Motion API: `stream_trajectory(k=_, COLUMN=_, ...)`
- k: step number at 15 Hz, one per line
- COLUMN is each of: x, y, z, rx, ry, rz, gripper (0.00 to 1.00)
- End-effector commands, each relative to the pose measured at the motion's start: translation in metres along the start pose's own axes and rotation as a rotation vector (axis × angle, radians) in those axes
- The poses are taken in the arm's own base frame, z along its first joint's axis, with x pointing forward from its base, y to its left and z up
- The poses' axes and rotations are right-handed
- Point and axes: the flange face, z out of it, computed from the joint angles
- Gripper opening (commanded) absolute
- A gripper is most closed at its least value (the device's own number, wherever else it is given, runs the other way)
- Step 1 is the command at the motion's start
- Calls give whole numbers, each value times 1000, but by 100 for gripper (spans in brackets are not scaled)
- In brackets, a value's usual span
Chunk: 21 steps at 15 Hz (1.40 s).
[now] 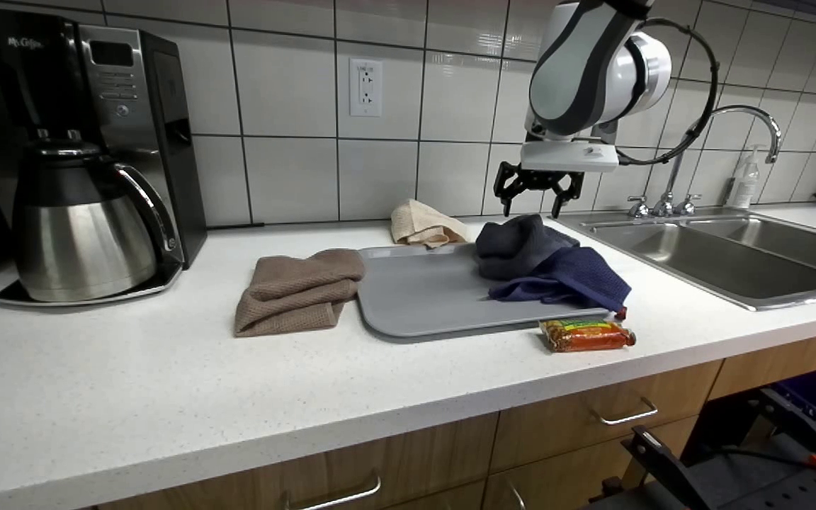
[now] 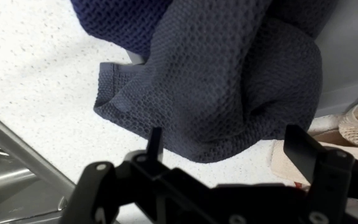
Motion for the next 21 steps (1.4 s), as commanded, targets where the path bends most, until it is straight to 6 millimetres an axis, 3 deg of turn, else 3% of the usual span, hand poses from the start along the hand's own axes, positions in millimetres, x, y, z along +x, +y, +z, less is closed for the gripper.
stream_trajectory(k=1, x=-2, y=3, z=-3, rx=-28, ry=-7, rz=-17, gripper=100)
stream_trajectory(k=7, x=-4, y=2, z=9, rx=-43, ry=-23, rz=-25, gripper=100)
stream_trajectory(k=9, x=-6, y=1, z=15, rx=-48, ry=-30, rz=-29, gripper=74)
stream_trajectory(k=13, x=-10, y=-3, z=19, rx=-51, ry=-38, rz=-40, gripper=42)
stream_trajectory(k=18, x=-11, y=-8, z=-1, rx=-37, ry=-6, rz=-76, gripper=3)
stream_trajectory(k=21, x=-11, y=-12, z=-14, rx=-26, ry=16, rz=-107, gripper=0)
